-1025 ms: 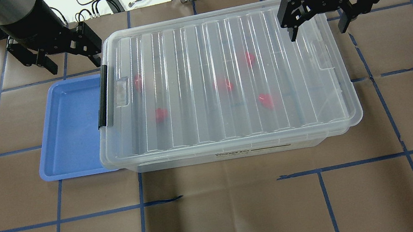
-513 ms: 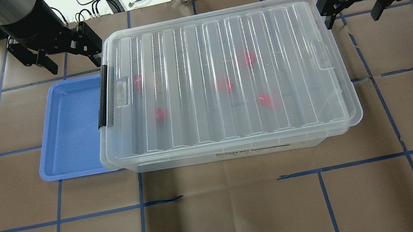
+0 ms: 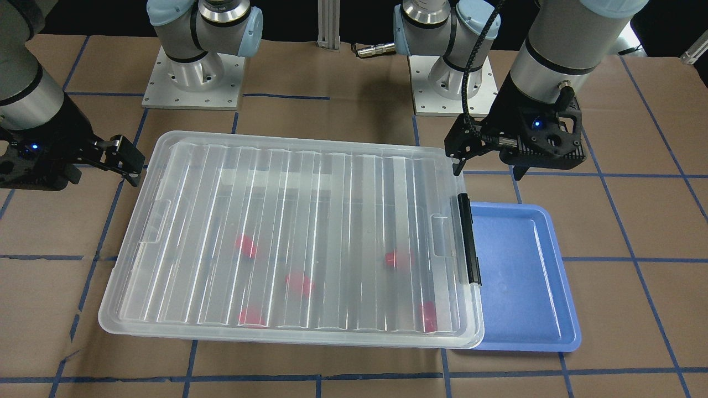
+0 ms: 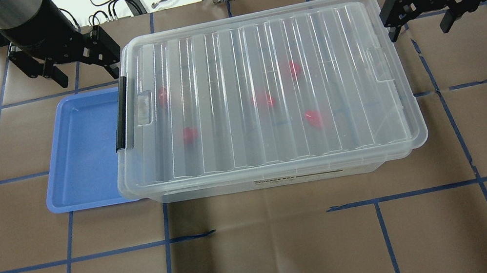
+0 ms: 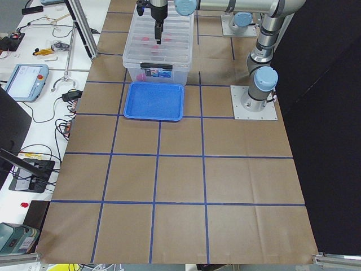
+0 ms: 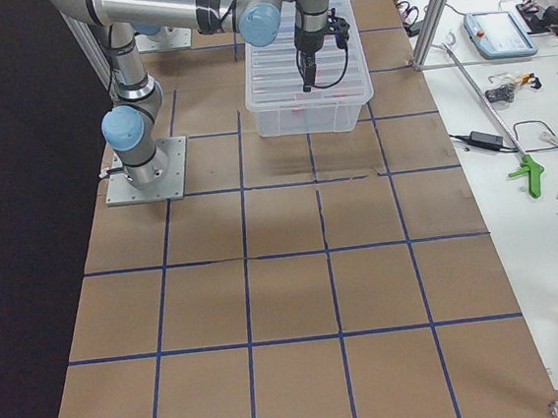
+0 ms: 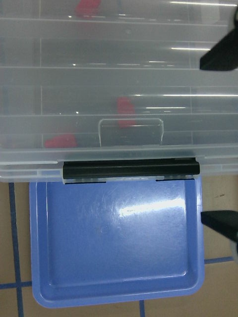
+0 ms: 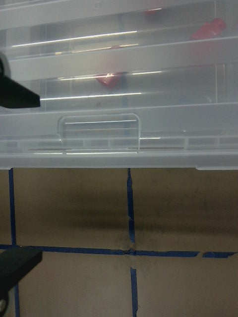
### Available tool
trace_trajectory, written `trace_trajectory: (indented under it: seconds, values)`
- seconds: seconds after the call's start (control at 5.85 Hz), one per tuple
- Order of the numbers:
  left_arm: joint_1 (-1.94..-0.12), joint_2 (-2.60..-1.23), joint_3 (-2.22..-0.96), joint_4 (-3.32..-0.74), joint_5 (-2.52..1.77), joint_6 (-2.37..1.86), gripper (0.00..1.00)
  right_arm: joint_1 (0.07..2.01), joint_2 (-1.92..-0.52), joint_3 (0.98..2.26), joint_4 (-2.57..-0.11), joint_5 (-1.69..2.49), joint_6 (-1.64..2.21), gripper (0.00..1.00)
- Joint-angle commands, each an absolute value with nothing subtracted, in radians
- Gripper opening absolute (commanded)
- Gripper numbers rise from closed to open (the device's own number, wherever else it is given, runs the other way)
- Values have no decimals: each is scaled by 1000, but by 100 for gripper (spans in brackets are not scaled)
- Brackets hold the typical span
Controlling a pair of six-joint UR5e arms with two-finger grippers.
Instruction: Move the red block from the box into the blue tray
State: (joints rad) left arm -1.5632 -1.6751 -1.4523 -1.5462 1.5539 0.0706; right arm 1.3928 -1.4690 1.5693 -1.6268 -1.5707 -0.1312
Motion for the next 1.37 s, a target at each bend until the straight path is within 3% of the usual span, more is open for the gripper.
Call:
trace_trajectory:
  seconds: [0.0, 0.68, 1.2]
  values:
    - [-1563, -1677, -1453, -1546, 1554, 71, 98, 1379, -1462, 1575, -1634, -1574, -141, 100]
    - [-1563, -1677, -1451, -1546, 1554, 71, 98, 1379, -1443, 1580, -1632, -1571, -152, 100]
    - [-1563, -1677, -1451, -1546, 1554, 71, 98, 1379, -1439, 1707, -1765, -1615, -210, 100]
